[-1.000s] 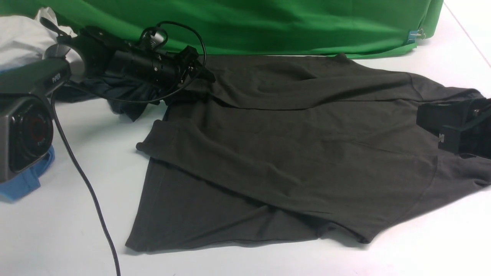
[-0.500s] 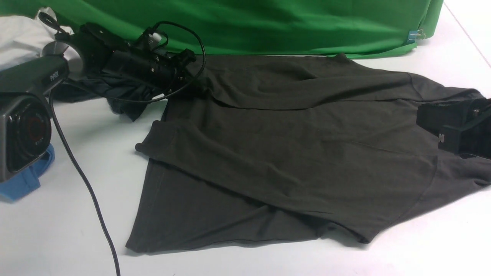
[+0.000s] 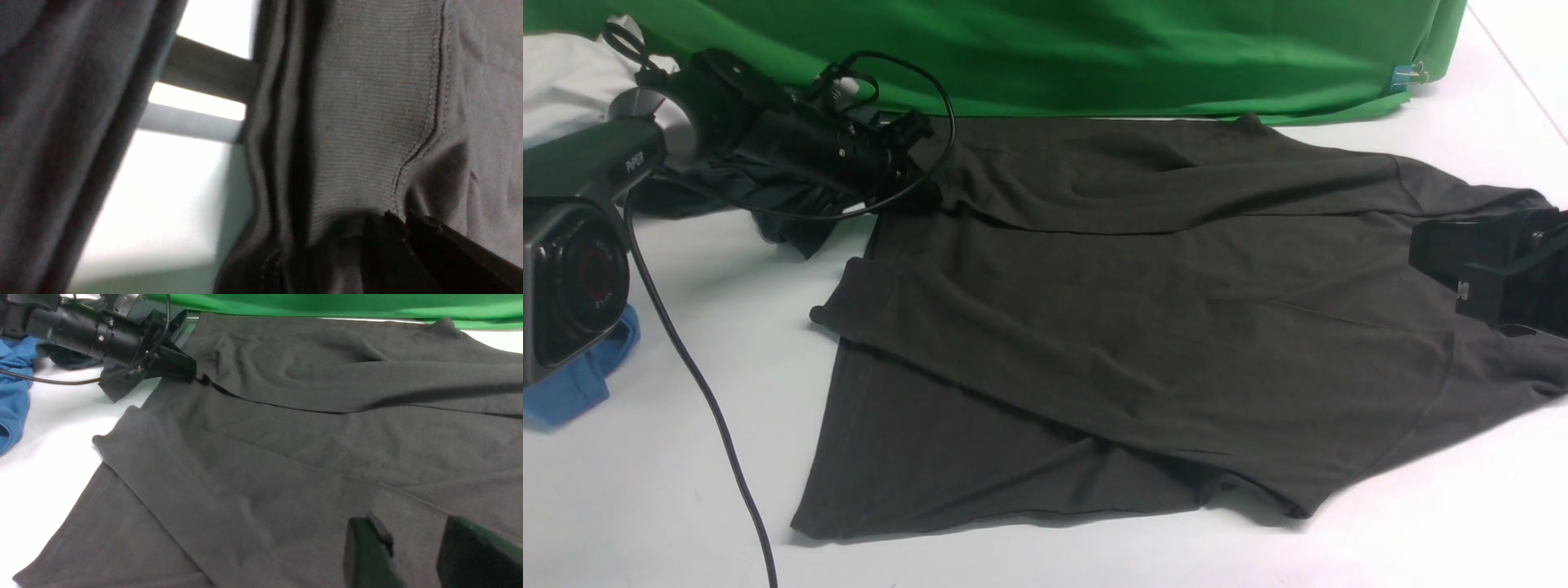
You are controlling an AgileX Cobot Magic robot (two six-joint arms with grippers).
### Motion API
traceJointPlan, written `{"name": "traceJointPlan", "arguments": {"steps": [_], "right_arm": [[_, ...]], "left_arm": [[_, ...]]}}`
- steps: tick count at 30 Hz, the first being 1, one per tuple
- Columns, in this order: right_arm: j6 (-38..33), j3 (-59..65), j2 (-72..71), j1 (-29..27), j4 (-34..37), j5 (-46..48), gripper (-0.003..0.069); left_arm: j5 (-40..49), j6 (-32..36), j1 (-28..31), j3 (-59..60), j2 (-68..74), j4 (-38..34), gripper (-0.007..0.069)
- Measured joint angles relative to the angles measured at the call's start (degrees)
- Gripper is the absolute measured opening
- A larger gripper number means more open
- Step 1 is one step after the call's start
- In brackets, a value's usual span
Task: Fold a long-sleeved shirt on a white desktop.
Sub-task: 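Grab the top left corner of the dark shirt with the left gripper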
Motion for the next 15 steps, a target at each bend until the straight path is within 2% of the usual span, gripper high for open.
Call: {"name": "traceJointPlan", "arguments": {"steps": [6,10,11,13,15], "right_arm": [[0.02,0.0,0.0,0.0,0.0,0.0,0.0244],[0.02,0.0,0.0,0.0,0.0,0.0,0.0244],[0.02,0.0,0.0,0.0,0.0,0.0,0.0244],[0.02,0.0,0.0,0.0,0.0,0.0,0.0244],[0.02,0.0,0.0,0.0,0.0,0.0,0.0244]], "left_arm": [[-0.15,-3.3,0.0,0.0,0.0,0.18,0.0122],[0.39,-3.72,0.0,0.0,0.0,0.55,0.0246],[0.38,-3.72,0.0,0.0,0.0,0.55,0.0253],[0.81,-3.72,0.0,0.0,0.0,0.48,0.0349],[1.12,-3.6,0.0,0.0,-0.18,0.42,0.0412]]}}
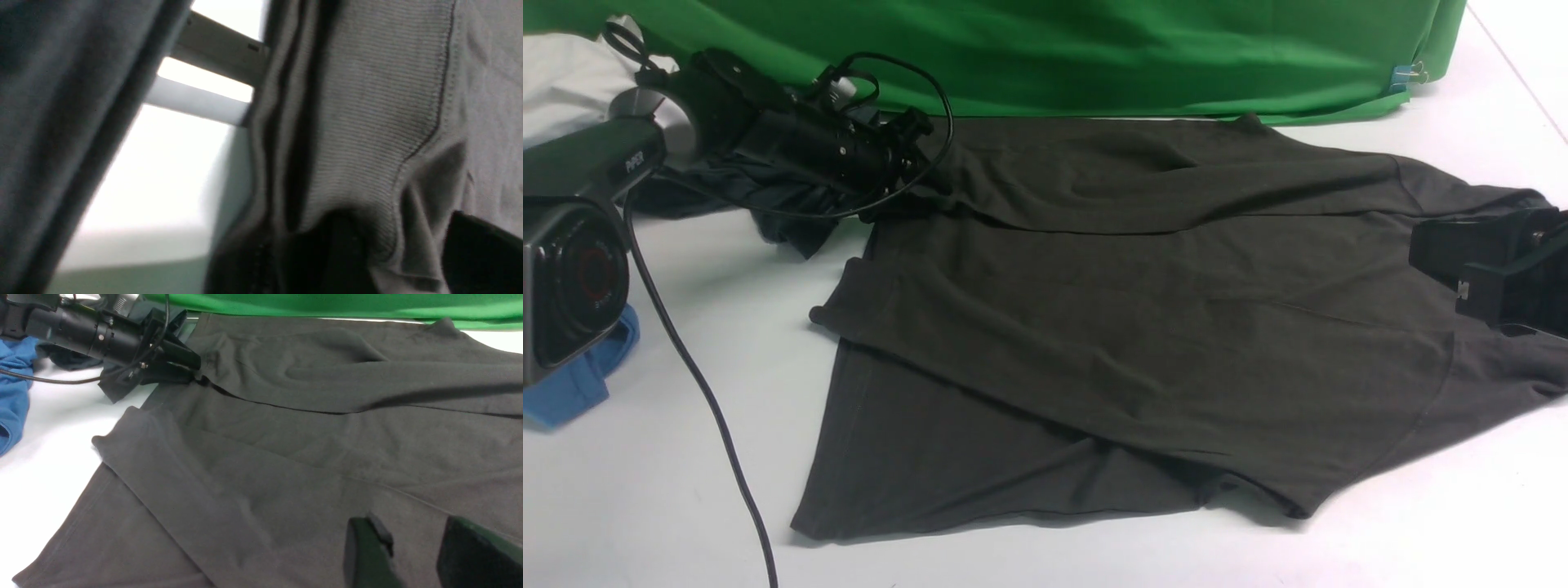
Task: Fold a long-sleeved shirt on a white desktop.
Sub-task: 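Grab the top left corner of the dark shirt with the left gripper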
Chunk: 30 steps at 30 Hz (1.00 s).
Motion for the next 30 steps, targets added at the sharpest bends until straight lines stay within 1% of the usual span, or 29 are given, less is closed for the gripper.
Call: {"name": "traceJointPlan", "arguments": {"steps": [1,2,3,5,15,18,22,23,24,25,26,28,29,30], "right_arm": [[0.0,0.0,0.0,0.0,0.0,0.0,0.0244],[0.0,0.0,0.0,0.0,0.0,-0.06,0.0244],[0.0,0.0,0.0,0.0,0.0,-0.06,0.0244],[0.0,0.0,0.0,0.0,0.0,-0.11,0.0244],[0.0,0.0,0.0,0.0,0.0,-0.17,0.0244],[0.0,0.0,0.0,0.0,0.0,-0.17,0.0244],[0.0,0.0,0.0,0.0,0.0,-0.17,0.0244],[0.0,0.0,0.0,0.0,0.0,-0.17,0.0244],[0.0,0.0,0.0,0.0,0.0,-0.17,0.0244],[0.0,0.0,0.0,0.0,0.0,-0.11,0.0244],[0.0,0.0,0.0,0.0,0.0,-0.11,0.0244],[0.0,0.0,0.0,0.0,0.0,0.1,0.0244],[0.0,0.0,0.0,0.0,0.0,0.16,0.0244],[0.0,0.0,0.0,0.0,0.0,0.16,0.0244]], "left_arm": [[0.02,0.0,0.0,0.0,-0.02,0.01,0.0417],[-0.11,0.22,0.0,0.0,-0.08,-0.26,0.0454],[-0.26,0.44,-0.05,0.0,-0.08,-0.64,0.047],[-0.95,0.73,-0.05,0.0,-0.01,-1.79,0.0486],[-2.19,1.3,-0.05,0.0,-0.02,-3.18,0.0496],[-3.74,3.94,-0.05,-0.48,-1.46,-2.82,0.0498],[-5.73,8.1,0.0,-4.06,-3.72,-2.03,0.0498],[-5.78,9.12,0.0,-6.02,-4.98,-0.03,0.0498],[-5.7,9.13,0.0,-6.29,-4.98,0.35,0.0498],[-3.96,8.15,0.0,-8.57,-5.86,5.37,0.0498],[-3.66,7.84,0.0,-8.82,-5.86,6.11,0.0498],[1.91,2.36,0.0,-11.2,-6.18,17.5,0.0498],[2.4,2.36,0.0,-11.31,-6.18,17.5,0.0498],[4.96,1.06,0.0,-11.52,-6.0,21.27,0.0498]]}}
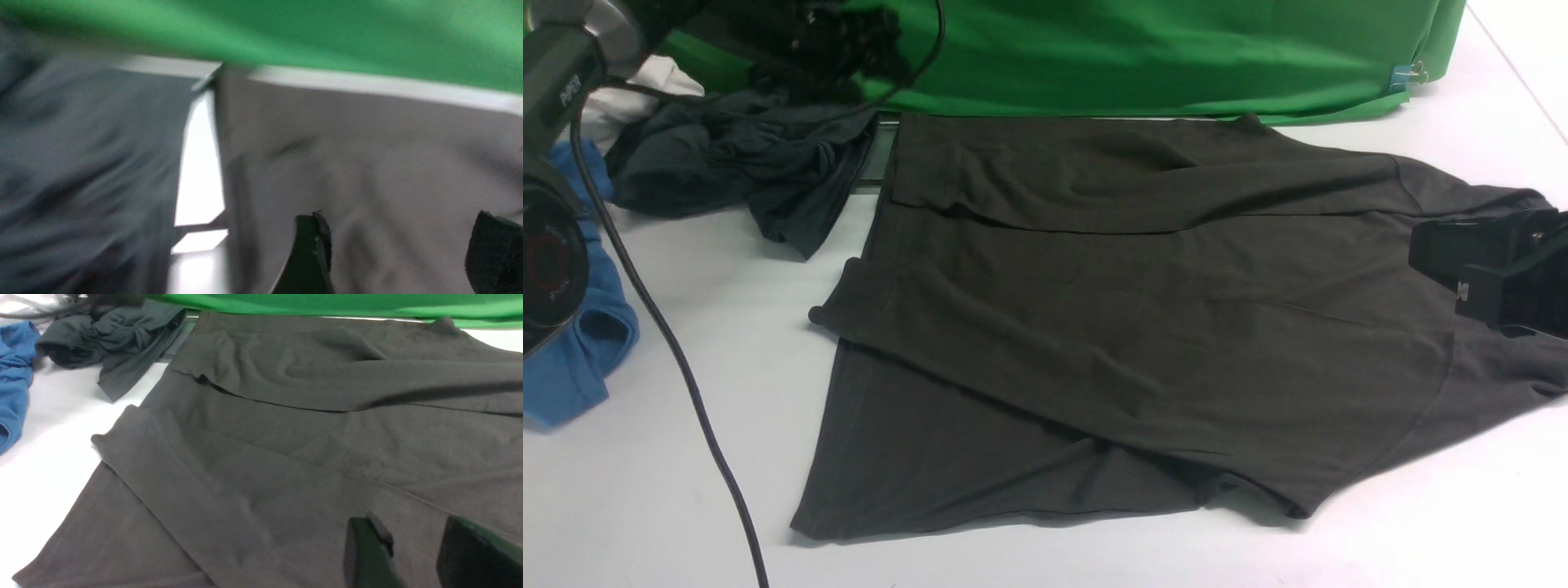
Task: Fold a long-sleeved shirt on a white desktop.
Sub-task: 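Grab the top left corner of the dark shirt with the left gripper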
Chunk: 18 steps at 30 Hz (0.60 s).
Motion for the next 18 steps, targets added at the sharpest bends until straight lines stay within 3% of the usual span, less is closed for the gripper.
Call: {"name": "traceJointPlan", "arguments": {"steps": [6,18], "right_arm": [[0.0,0.0,0.0,0.0,0.0,-0.24,0.0244],[0.05,0.0,0.0,0.0,0.0,-0.02,0.0244]], "left_arm": [[4.48,2.17,0.17,-0.19,3.31,-0.95,0.0498],[-0.13,4.06,0.11,-0.26,8.51,-5.07,0.0498]]}}
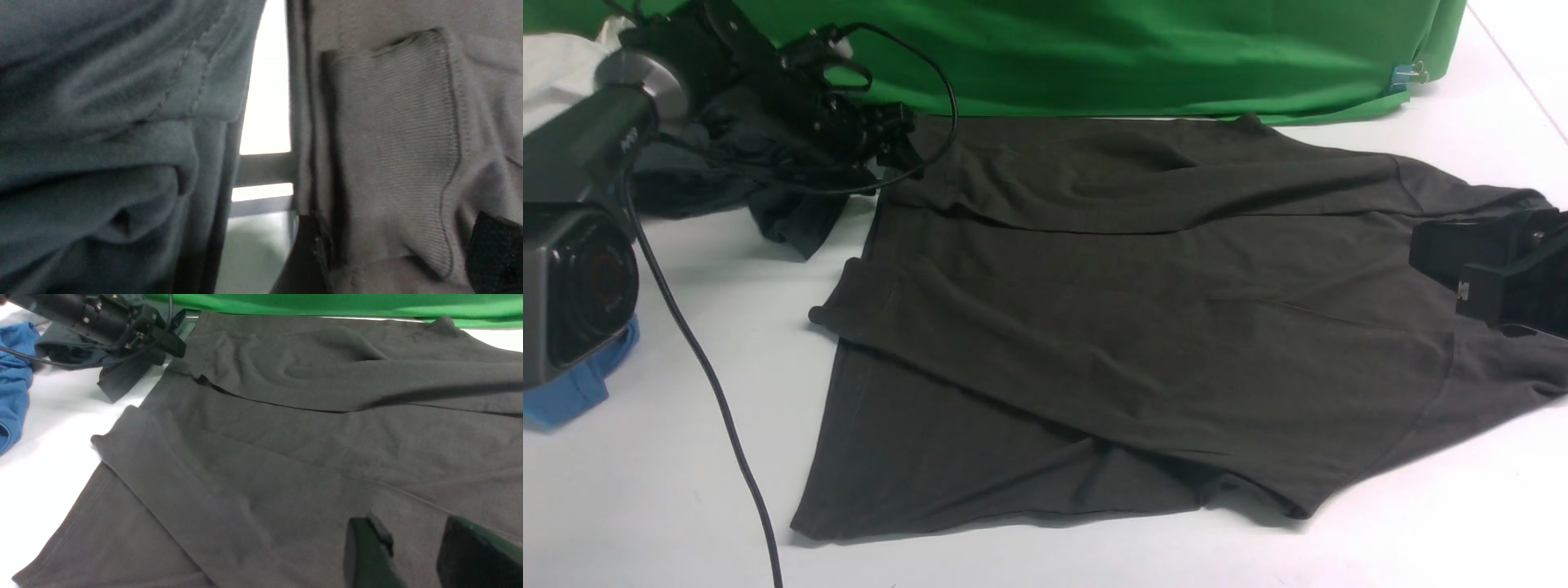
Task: Fold a long-sleeved shirt on a white desktop.
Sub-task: 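Grab the top left corner of the dark shirt with the left gripper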
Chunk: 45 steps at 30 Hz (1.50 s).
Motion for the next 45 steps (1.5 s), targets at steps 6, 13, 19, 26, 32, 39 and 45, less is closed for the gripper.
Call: {"name": "traceJointPlan", "arguments": {"steps": [6,13,19,26,32,39,45], "right_arm": [[0.21,0.0,0.0,0.0,0.0,0.13,0.0244],[0.49,0.0,0.0,0.0,0.0,0.14,0.0244],[0.61,0.0,0.0,0.0,0.0,0.19,0.0244],[1.47,0.0,0.0,0.0,0.0,0.36,0.0244],[1.47,0.0,0.0,0.0,0.0,0.36,0.0244],[1.53,0.0,0.0,0.0,0.0,0.36,0.0244],[1.53,0.0,0.0,0.0,0.0,0.41,0.0244]], "left_arm": [[-0.89,3.76,0.0,-0.09,1.09,-4.57,0.0498],[-1.44,4.82,0.0,-0.09,1.09,-5.14,0.0498],[-1.45,6.41,0.0,-0.09,1.57,-5.14,0.0498],[-1.45,8.88,0.15,-0.09,1.74,-4.79,0.036],[-1.5,9.07,0.15,-0.09,2.13,-4.44,0.013],[-1.5,9.07,0.15,-0.09,2.07,-4.44,0.0029],[-0.53,9.07,0.68,-0.76,0.91,-4.64,0.0029]]}}
